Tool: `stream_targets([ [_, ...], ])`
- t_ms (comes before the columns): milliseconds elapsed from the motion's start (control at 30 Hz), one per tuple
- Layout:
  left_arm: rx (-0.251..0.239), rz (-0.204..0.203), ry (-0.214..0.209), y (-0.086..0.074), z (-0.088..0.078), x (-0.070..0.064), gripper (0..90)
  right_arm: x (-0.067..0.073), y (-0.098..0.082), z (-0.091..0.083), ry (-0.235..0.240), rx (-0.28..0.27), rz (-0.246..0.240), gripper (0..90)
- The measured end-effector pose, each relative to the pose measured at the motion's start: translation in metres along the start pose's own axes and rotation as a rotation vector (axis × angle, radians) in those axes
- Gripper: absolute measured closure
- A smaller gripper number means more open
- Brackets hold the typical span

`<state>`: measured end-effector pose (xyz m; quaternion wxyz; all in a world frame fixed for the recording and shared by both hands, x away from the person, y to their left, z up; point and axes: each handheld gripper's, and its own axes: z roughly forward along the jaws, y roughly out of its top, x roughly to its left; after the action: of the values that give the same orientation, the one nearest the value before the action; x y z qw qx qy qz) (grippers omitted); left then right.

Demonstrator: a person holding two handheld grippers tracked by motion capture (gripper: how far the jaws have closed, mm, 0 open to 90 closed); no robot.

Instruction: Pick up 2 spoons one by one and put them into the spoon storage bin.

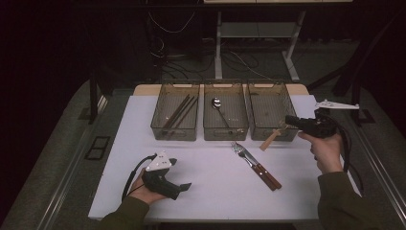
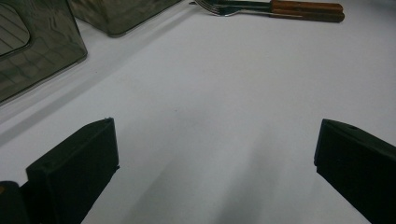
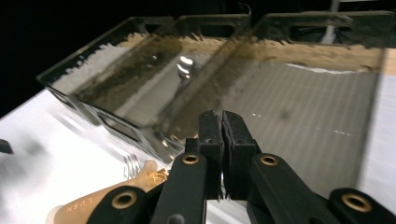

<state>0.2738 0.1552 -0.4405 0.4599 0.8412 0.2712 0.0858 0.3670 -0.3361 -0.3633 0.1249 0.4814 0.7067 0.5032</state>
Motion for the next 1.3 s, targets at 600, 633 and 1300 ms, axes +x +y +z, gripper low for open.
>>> stream_targets([
  [600, 0.000, 0.017, -0.004, 0.001, 0.000, -0.001, 0.0, 0.021, 0.040, 0.050, -0.020, -0.003, 0.006, 87.4],
  [633, -0.002, 0.015, -0.005, 0.001, 0.000, -0.002, 0.0, 0.021, 0.042, 0.053, -0.025, -0.001, 0.008, 87.4],
  [1300, -0.009, 0.027, -0.015, 0.002, 0.000, -0.003, 0.0, 0.040, 0.057, 0.118, -0.059, 0.025, 0.036, 87.4],
])
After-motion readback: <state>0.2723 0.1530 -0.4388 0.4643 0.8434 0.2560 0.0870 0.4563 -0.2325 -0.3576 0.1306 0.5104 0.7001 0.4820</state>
